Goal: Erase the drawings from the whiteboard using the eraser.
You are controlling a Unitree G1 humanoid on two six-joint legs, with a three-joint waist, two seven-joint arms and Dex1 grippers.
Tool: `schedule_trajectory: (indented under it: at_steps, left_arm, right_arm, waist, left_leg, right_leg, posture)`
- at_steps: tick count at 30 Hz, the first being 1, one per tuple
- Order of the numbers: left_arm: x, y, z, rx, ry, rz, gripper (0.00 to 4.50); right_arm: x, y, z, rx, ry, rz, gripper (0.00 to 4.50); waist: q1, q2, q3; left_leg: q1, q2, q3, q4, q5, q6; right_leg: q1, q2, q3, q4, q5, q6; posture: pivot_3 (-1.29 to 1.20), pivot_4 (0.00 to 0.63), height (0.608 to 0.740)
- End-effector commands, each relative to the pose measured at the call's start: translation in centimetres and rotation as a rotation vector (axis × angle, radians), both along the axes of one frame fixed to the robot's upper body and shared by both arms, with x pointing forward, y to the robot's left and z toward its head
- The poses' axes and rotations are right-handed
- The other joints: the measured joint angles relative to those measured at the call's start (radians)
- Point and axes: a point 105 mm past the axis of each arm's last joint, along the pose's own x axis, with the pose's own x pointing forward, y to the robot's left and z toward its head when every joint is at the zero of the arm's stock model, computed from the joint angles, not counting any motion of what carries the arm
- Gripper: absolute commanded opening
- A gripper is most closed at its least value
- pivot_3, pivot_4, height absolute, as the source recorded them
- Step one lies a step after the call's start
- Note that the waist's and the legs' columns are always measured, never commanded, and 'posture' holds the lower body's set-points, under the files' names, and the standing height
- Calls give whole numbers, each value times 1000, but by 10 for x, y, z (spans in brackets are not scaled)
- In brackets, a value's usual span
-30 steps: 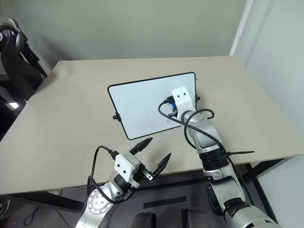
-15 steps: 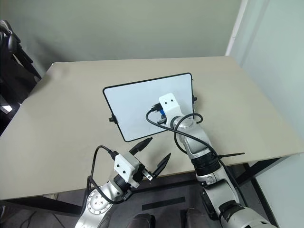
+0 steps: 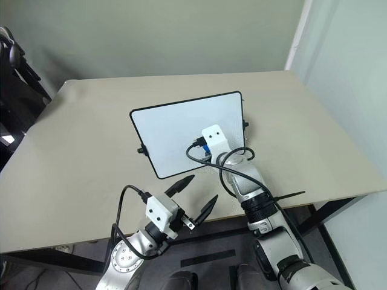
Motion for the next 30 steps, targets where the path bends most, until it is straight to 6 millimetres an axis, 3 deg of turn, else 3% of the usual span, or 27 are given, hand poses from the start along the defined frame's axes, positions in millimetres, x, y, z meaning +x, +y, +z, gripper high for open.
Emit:
schedule_trajectory:
  at_steps: [1, 7, 14, 17, 23, 27, 30]
  left_arm:
    - [-1, -2, 11, -16, -41, -11, 4500]
    - [0, -3, 11, -18, -38, -14, 4500]
    - [-1, -2, 11, -17, -39, -12, 4500]
    - [-1, -2, 11, -17, -41, -10, 4500]
    - [-3, -1, 12, -17, -43, -7, 4500]
    - [-4, -1, 13, -17, -43, -5, 4500]
    - [-4, 0, 13, -16, -43, -5, 4500]
  right_arm:
    - [1, 10, 52, 91, -151, 34, 1158]
    - [-3, 14, 66, 112, -188, 54, 1158]
    - [-4, 14, 24, 5, -86, 60, 1158]
    - [-3, 13, 15, -8, -58, 48, 1158]
    - [-1, 12, -1, -23, -26, 38, 1158]
    - [1, 9, -6, -11, -22, 19, 1158]
    - [3, 9, 5, 32, -48, 14, 1158]
  waist:
    - [0, 0, 0]
    - [2, -1, -1]
    - [0, 0, -1]
    - [0, 0, 0]
    - [1, 1, 1]
    - [0, 1, 1]
    - [1, 1, 1]
  left_leg:
    - [0, 0, 0, 0, 0, 0]
    - [1, 0, 0, 0, 1, 1]
    - [6, 0, 0, 0, 0, 2]
    - [10, 0, 0, 0, -7, -1]
    - [9, 0, 0, 0, -7, -1]
    - [10, 0, 0, 0, -7, -1]
    - [10, 0, 0, 0, -7, -1]
  right_leg:
    - [0, 0, 0, 0, 0, -1]
    - [0, 0, 0, 0, 5, -7]
    - [2, 0, 0, -1, 4, -4]
    - [3, 0, 0, -1, -1, 3]
    - [3, 0, 0, 0, 0, 3]
    - [3, 0, 0, 0, 0, 3]
    - [2, 0, 0, 0, 0, 2]
  posture:
    - [0, 150, 730]
    - [0, 150, 730]
    - [0, 150, 730]
    - [0, 150, 730]
    - [0, 150, 730]
    - [0, 150, 730]
    - [0, 150, 730]
